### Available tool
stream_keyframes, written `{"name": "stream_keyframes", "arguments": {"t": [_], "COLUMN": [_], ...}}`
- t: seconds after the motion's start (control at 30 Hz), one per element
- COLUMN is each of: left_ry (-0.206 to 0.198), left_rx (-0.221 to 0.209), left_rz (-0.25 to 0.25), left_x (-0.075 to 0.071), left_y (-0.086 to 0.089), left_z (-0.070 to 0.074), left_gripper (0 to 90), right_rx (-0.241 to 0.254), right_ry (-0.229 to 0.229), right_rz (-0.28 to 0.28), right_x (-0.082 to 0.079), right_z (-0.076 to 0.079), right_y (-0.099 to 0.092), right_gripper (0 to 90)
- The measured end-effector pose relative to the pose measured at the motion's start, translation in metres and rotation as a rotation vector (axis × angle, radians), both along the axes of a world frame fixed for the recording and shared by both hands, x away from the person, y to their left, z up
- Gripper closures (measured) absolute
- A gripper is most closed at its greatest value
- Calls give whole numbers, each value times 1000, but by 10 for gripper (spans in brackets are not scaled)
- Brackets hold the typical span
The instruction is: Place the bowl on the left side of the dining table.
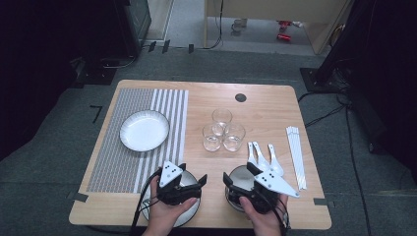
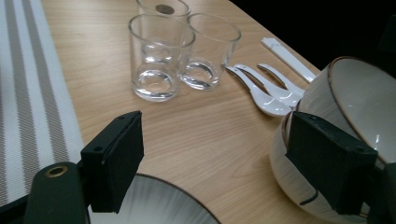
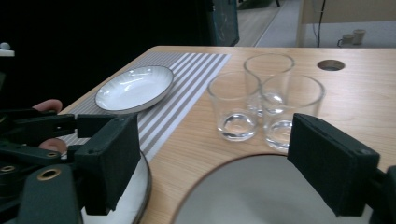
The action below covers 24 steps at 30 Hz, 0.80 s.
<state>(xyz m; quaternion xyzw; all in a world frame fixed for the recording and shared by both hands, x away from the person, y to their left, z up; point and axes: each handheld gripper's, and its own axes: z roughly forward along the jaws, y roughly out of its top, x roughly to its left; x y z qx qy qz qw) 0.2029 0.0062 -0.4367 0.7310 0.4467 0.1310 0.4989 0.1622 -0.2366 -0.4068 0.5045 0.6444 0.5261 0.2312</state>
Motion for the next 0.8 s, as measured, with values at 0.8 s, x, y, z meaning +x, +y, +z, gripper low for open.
{"name": "stream_keyframes", "arguments": {"t": [0.8], "left_ry": [35], "left_rx": [46], "left_rz": [-198], "left_x": [0], "left_y": [-83], "left_z": [8], "left_gripper": [439], "right_rx": [-32], "right_ry": [95], "right_rz": [-6], "right_x": [2], "right_z": [-32], "right_y": [-62], "right_gripper": [448]}}
